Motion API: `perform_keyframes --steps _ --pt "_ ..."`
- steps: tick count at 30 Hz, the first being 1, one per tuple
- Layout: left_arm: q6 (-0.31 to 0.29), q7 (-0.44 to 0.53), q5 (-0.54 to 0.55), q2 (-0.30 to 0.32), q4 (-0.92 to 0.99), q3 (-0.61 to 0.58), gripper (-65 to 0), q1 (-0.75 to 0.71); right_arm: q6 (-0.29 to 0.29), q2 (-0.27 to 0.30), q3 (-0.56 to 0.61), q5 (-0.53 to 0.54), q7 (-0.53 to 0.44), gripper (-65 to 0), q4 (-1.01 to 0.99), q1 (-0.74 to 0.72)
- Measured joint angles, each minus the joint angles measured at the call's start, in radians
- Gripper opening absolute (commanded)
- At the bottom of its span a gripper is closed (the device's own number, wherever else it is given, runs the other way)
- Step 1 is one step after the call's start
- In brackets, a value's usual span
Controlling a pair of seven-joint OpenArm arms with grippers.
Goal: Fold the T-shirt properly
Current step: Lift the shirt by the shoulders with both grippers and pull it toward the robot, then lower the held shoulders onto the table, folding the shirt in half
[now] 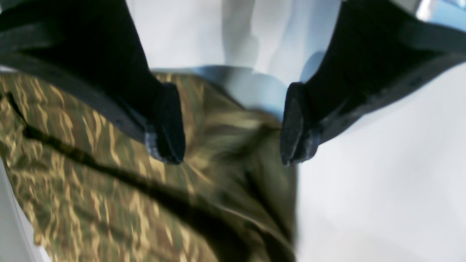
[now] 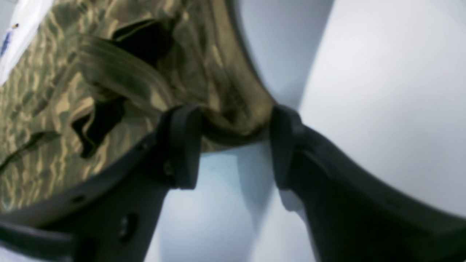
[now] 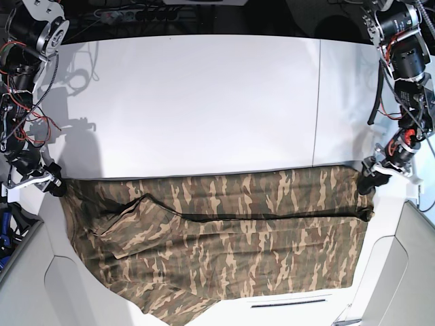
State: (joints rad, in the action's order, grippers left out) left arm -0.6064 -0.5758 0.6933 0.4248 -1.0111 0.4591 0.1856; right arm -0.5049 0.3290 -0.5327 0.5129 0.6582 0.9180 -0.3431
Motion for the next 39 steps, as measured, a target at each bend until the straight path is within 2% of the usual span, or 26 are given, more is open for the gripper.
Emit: perform_keyframes --steps 4,8,13,14,18,22,24,26,27,30,32,35,36,38,39 --pt "0.000 0.016 -0.031 -0.016 0.008 0.000 -21.1 0.000 -0.004 0.000 0.000 0.004 -0.001 -34.4 0.000 0.008" --pt "0.000 0.050 -0.047 -0.021 0.023 0.000 -21.2 0.000 -0.004 -0.028 -0.002 0.004 -0.011 -34.4 0.000 0.009" --pt "0.000 0.061 -0.050 -0.021 0.031 -0.012 -21.2 0.000 -0.008 -0.072 -0.001 -0.008 -0.056 -23.9 0.000 0.008" --pt "0.000 0.071 -0.055 -0.026 0.032 -0.018 -21.2 0.000 -0.008 -0.075 -0.001 -0.013 -0.063 -23.8 0.000 0.008" --pt "0.074 0.122 -0.093 -0.038 0.031 -0.055 -21.3 0.006 -0.006 -0.091 0.003 -0.043 -0.095 -23.9 0.000 0.008" --pt "0.076 0.132 -0.106 -0.045 0.031 -0.067 -21.4 0.008 0.053 -0.097 0.003 -0.050 -0.109 -23.9 0.001 0.005" --pt "0.076 0.132 -0.106 -0.045 0.031 -0.067 -21.6 0.009 0.057 -0.096 0.003 -0.062 -0.110 -24.1 0.001 0.002" --pt "0.076 0.132 -0.108 -0.045 0.031 -0.067 -26.0 0.009 0.057 -0.096 0.003 -0.064 -0.114 -24.2 0.001 0.002" --pt "0.077 0.132 -0.109 -0.045 0.031 -0.067 -30.3 0.009 0.057 -0.096 0.003 -0.064 -0.116 -26.0 0.001 0.002" --pt "0.080 0.128 -0.127 -0.045 0.031 -0.067 -46.4 0.008 0.064 -0.096 0.003 -0.069 -0.113 -40.9 0.001 0.003" --pt "0.080 0.128 -0.143 -0.045 0.031 -0.067 -52.0 0.009 0.060 -0.097 0.003 -0.080 -0.112 -51.2 0.001 0.006" --pt "0.082 0.128 -0.152 -0.045 0.032 -0.067 -62.2 0.011 -0.002 -0.097 0.003 -0.081 -0.117 -65.0 0.000 0.011" --pt "0.082 0.128 -0.151 -0.045 0.032 -0.067 -65.0 0.012 -0.025 -0.096 0.003 -0.080 -0.117 -65.0 0.000 0.011" --pt "0.079 0.127 -0.151 -0.039 0.032 -0.068 -65.0 0.012 -0.035 -0.097 0.003 -0.064 -0.117 -65.0 0.000 0.011" --pt "0.058 0.123 -0.152 -0.034 0.032 -0.068 -65.0 0.012 -0.041 -0.096 0.003 -0.053 -0.116 -65.0 0.000 0.011"
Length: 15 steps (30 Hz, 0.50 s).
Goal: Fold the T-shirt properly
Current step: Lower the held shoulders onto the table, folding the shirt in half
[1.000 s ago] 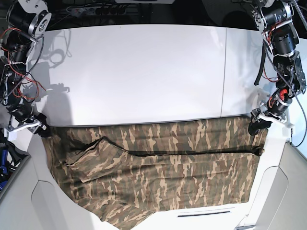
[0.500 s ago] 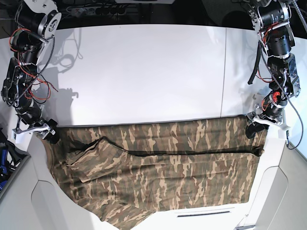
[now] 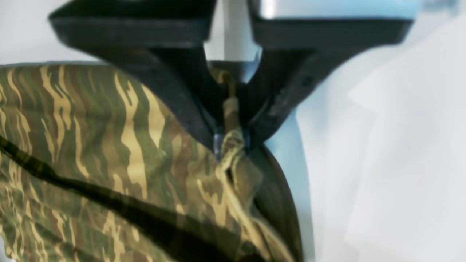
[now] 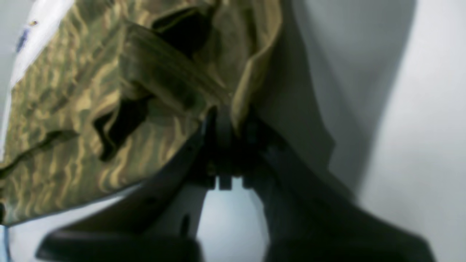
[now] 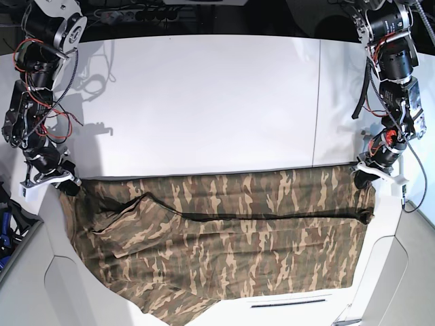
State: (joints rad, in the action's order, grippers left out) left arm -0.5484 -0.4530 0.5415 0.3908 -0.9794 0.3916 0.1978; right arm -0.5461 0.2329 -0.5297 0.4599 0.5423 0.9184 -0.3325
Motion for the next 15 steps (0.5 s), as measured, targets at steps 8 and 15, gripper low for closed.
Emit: perform_keyframes --steps 8,15 --pt "-0.126 -0.108 0.039 0.062 -0.034 -0.002 -65.0 -0.002 -0.010 0.017 0.000 0.082 0.163 -65.0 0.000 0.001" --pt "-0.134 -0.229 0.136 0.101 -0.113 -0.003 -65.0 -0.047 -0.028 0.056 0.000 0.208 0.227 -65.0 0.000 0.053"
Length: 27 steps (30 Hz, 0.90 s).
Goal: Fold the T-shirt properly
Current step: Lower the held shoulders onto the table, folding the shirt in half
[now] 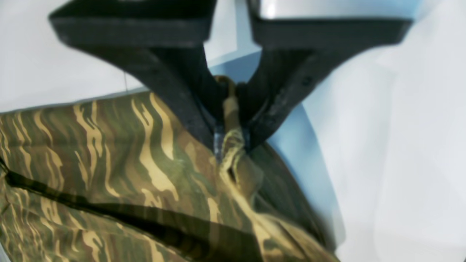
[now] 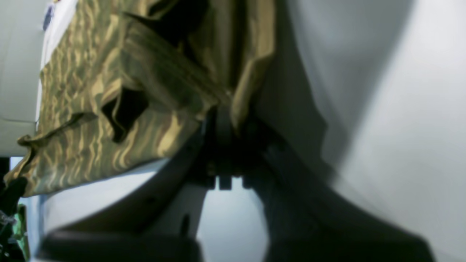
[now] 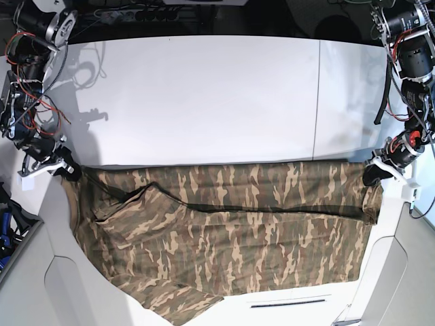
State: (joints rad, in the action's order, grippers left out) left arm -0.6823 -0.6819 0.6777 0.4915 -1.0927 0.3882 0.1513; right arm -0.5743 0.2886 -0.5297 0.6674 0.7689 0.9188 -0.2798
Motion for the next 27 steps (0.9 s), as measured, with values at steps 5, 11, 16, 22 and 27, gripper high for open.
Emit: perform_keyframes --steps 5,11,16,22,27 --pt "0.000 -0.005 0.004 0.011 -0.103 -0.001 -65.0 -0.082 -0.008 -0.002 0.002 0.061 0.024 -65.0 0.053 0.060" --pt "-0.003 -0.006 0.011 0.010 -0.239 -0.002 -65.0 -0.214 -0.006 -0.002 -0.003 0.103 0.068 -65.0 0.255 0.214" --pt "-0.003 -0.005 0.013 0.019 -0.302 -0.002 -65.0 -0.294 -0.005 0.002 -0.021 0.114 0.086 -65.0 0.444 0.334" --pt "-0.004 -0.008 0.030 0.020 -0.403 -0.002 -65.0 -0.396 -0.008 0.031 -0.023 0.160 0.115 -65.0 0.559 0.450" --pt "-0.004 -0.014 0.051 0.021 -0.494 -0.002 -65.0 -0.467 -0.010 0.043 -0.084 0.178 0.119 -65.0 0.589 0.516"
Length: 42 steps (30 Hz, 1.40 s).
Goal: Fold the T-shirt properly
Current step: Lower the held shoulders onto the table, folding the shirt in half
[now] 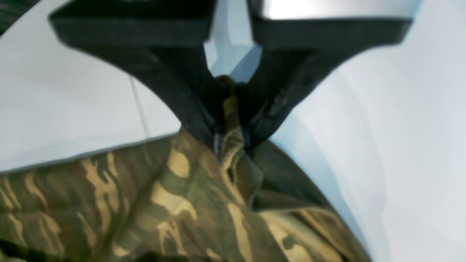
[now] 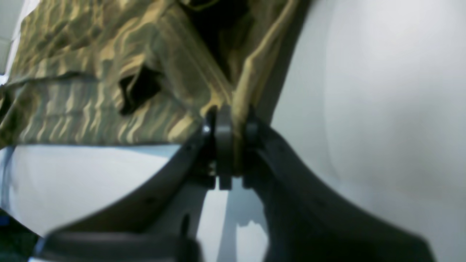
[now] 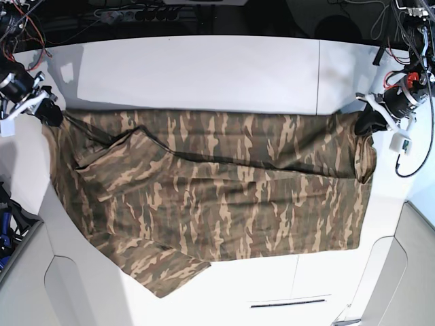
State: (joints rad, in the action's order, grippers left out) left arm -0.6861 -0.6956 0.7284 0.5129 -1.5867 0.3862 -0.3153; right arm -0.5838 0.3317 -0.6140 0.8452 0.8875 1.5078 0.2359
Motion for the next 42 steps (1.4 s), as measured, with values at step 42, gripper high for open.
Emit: perform_keyframes --steps 42 --pt "-0.003 -0.180 0.185 -0.003 -0.245 0.135 -45.4 -0.303 -0.005 0.020 -0.157 0.151 0.157 -65.0 0.000 0.210"
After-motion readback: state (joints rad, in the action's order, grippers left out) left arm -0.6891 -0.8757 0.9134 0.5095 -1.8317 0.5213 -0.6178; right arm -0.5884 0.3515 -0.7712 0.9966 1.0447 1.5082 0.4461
